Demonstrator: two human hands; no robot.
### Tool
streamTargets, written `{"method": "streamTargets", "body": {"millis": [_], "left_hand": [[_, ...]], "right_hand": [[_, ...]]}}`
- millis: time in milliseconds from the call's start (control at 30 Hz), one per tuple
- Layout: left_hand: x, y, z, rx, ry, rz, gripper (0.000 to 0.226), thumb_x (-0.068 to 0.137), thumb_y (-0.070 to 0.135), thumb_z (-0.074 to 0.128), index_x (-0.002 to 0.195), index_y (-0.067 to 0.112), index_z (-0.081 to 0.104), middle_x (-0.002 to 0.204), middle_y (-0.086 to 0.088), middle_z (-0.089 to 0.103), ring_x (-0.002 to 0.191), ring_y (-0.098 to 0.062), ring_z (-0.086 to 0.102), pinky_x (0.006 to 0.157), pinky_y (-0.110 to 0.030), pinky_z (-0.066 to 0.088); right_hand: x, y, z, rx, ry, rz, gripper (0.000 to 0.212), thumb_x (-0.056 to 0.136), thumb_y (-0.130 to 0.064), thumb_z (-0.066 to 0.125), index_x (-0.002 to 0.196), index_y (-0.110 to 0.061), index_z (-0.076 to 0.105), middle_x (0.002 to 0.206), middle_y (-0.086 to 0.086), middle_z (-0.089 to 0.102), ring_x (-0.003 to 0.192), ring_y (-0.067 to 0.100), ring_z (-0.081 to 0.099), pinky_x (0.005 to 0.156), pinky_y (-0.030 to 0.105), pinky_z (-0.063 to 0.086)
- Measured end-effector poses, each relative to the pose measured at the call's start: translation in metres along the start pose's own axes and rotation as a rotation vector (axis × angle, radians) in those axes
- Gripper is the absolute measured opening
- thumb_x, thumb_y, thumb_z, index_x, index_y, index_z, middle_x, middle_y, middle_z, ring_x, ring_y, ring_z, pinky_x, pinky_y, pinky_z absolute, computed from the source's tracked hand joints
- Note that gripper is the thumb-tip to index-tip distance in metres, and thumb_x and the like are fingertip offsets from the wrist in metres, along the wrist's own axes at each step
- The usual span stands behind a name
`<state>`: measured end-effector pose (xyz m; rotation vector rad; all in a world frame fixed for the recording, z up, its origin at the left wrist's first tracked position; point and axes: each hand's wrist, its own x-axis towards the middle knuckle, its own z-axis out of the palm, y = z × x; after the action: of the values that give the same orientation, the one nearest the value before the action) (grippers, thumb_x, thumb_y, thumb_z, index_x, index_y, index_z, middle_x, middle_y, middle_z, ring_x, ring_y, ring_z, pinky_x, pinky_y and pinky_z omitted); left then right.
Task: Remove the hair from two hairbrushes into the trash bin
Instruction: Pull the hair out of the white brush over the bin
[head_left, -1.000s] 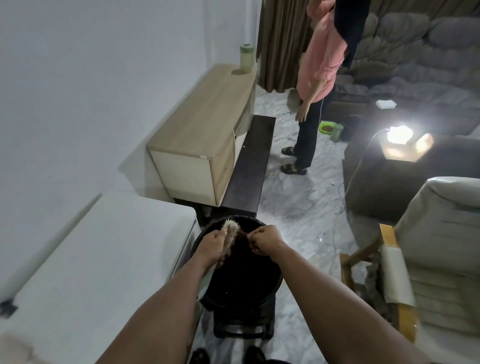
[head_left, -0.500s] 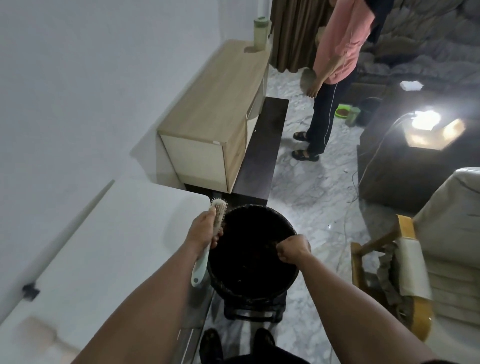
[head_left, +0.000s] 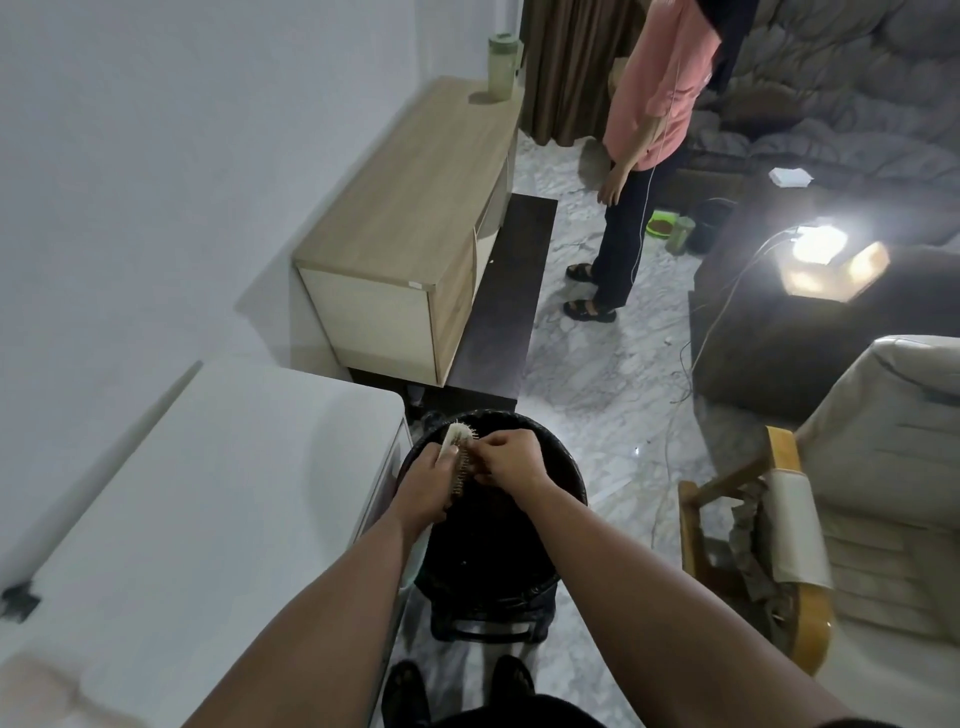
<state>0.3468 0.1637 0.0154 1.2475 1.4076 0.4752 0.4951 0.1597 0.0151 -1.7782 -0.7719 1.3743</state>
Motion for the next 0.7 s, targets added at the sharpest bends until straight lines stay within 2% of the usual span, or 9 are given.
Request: {"method": "streamTargets", "body": {"millis": [100,200,267,333,433,500,567,633,700], "left_hand": [[0.003,0.0,-0.002,0.168,-0.005,0.054,0.028,0.109,0.04,0.045,0.102,0.018,0.061,0.093,0.0,0.065,0.088,-0.018,0.062,0.071,-0.033,0.045],[-0.005,-0.001,0.006,0.183,-0.046,0.074,0.027,0.109,0.04,0.045,0.096,0.02,0.058,0.092,0.002,0.063,0.085,-0.014,0.06,0.072,-0.032,0.043],[-0.008,-0.002,0.014,0.143,-0.023,0.086,0.029,0.109,0.04,0.045,0.091,0.02,0.056,0.088,0.002,0.062,0.08,-0.012,0.058,0.068,-0.028,0.041],[-0.009,0.0,0.012,0.033,0.009,0.095,0.034,0.108,0.046,0.045,0.09,0.018,0.055,0.081,-0.001,0.06,0.07,-0.012,0.055,0.061,-0.028,0.041],[-0.007,0.009,-0.001,-0.193,0.038,0.04,0.037,0.11,0.046,0.041,0.107,0.012,0.055,0.072,-0.004,0.057,0.048,-0.009,0.049,0.043,-0.022,0.038],[-0.002,0.01,-0.009,-0.187,0.032,0.005,0.032,0.111,0.042,0.038,0.107,0.014,0.053,0.073,-0.005,0.056,0.045,-0.008,0.046,0.04,-0.02,0.036],[0.005,0.006,-0.006,-0.151,0.005,-0.04,0.031,0.111,0.043,0.036,0.103,0.017,0.052,0.077,-0.008,0.057,0.049,-0.011,0.046,0.042,-0.022,0.037],[0.008,0.003,0.002,-0.14,-0.043,-0.069,0.037,0.107,0.045,0.033,0.105,0.016,0.055,0.079,-0.009,0.057,0.053,-0.014,0.048,0.045,-0.026,0.038],[0.01,-0.001,0.011,-0.139,-0.053,-0.042,0.038,0.106,0.044,0.033,0.109,0.016,0.058,0.079,-0.007,0.057,0.057,-0.014,0.05,0.047,-0.027,0.039]], "right_hand": [[0.005,0.009,-0.009,-0.011,0.075,0.032,0.021,0.094,-0.011,0.075,0.074,-0.004,0.075,0.068,0.015,0.069,0.056,0.018,0.065,0.056,0.03,0.059],[0.013,0.017,-0.019,-0.027,0.197,0.092,0.025,0.091,-0.006,0.074,0.067,-0.006,0.075,0.06,0.012,0.068,0.053,0.02,0.064,0.06,0.036,0.064],[0.018,0.022,-0.028,-0.016,0.248,0.169,0.025,0.091,-0.004,0.071,0.066,-0.006,0.071,0.061,0.012,0.069,0.053,0.021,0.066,0.067,0.041,0.067],[0.022,0.03,-0.043,-0.066,0.27,0.223,0.019,0.092,-0.006,0.065,0.073,-0.008,0.067,0.074,0.012,0.072,0.064,0.023,0.071,0.076,0.042,0.067],[0.023,0.043,-0.067,-0.202,0.31,0.296,0.006,0.091,-0.009,0.062,0.095,-0.008,0.067,0.095,0.016,0.076,0.084,0.029,0.077,0.078,0.041,0.067],[0.02,0.043,-0.066,-0.207,0.221,0.304,0.011,0.095,-0.006,0.059,0.102,-0.006,0.068,0.082,0.012,0.074,0.069,0.024,0.074,0.066,0.037,0.066],[0.009,0.028,-0.047,-0.007,0.063,0.243,0.022,0.101,-0.004,0.053,0.117,0.0,0.068,0.071,0.007,0.069,0.057,0.018,0.066,0.048,0.029,0.058],[-0.001,0.007,-0.024,0.131,-0.016,0.146,0.019,0.1,-0.011,0.063,0.119,-0.01,0.069,0.083,0.008,0.073,0.07,0.019,0.069,0.055,0.029,0.055],[-0.002,-0.001,-0.004,0.148,-0.023,0.062,0.011,0.093,-0.019,0.077,0.103,-0.015,0.077,0.086,0.007,0.077,0.077,0.02,0.072,0.066,0.035,0.06]]}}
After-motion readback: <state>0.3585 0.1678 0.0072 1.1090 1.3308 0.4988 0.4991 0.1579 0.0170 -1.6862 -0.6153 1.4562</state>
